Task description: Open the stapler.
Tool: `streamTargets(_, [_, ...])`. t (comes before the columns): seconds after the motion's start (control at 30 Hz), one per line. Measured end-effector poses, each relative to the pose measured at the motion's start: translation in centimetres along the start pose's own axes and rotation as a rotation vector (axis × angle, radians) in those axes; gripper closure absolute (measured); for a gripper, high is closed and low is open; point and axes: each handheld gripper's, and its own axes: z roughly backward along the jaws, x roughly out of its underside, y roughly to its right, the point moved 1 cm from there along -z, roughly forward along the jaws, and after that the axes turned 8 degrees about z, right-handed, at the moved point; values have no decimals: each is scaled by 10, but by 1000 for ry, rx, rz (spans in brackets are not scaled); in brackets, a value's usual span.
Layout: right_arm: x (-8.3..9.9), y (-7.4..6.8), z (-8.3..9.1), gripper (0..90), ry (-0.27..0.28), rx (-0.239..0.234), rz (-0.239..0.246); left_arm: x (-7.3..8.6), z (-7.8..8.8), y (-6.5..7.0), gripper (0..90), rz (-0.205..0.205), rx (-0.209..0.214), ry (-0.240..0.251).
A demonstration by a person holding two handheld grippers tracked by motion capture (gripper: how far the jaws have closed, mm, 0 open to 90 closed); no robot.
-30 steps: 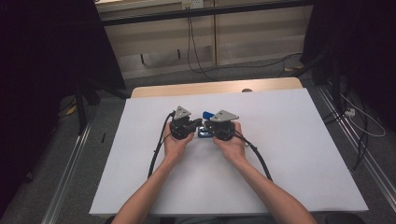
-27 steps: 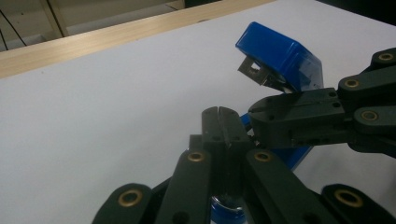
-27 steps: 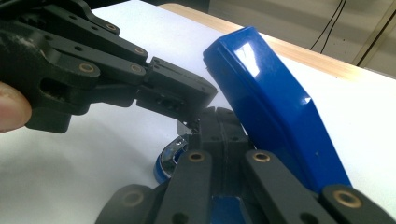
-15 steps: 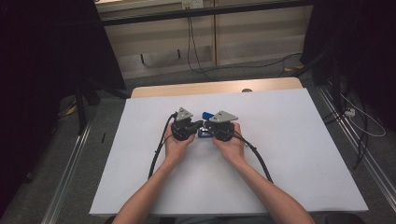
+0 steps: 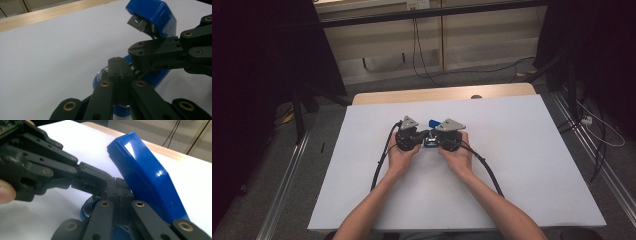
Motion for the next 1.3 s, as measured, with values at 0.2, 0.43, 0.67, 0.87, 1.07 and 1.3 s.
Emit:
streamTargets(0.2, [-1,1,2,900,9,7,-5,0,-1,0,900,-3,0,0])
streamTargets(0.43, [-2,2,3,900,16,11,-21,0,-1,0,900,-3,3,1])
streamTargets(0.67, [-5,1,-4,900,20,19,-44,1,-3,1,900,-6,0,1])
streamTargets(0.87, [-6,5,0,900,26,28,-40,1,-3,2,900,-6,-1,2])
streamTargets(1.07, [-7,7,3,900,27,37,-35,1,-3,1,900,-6,2,2])
streamTargets(1.3, [-7,6,4,900,27,44,-28,1,-3,1,900,-12,2,3])
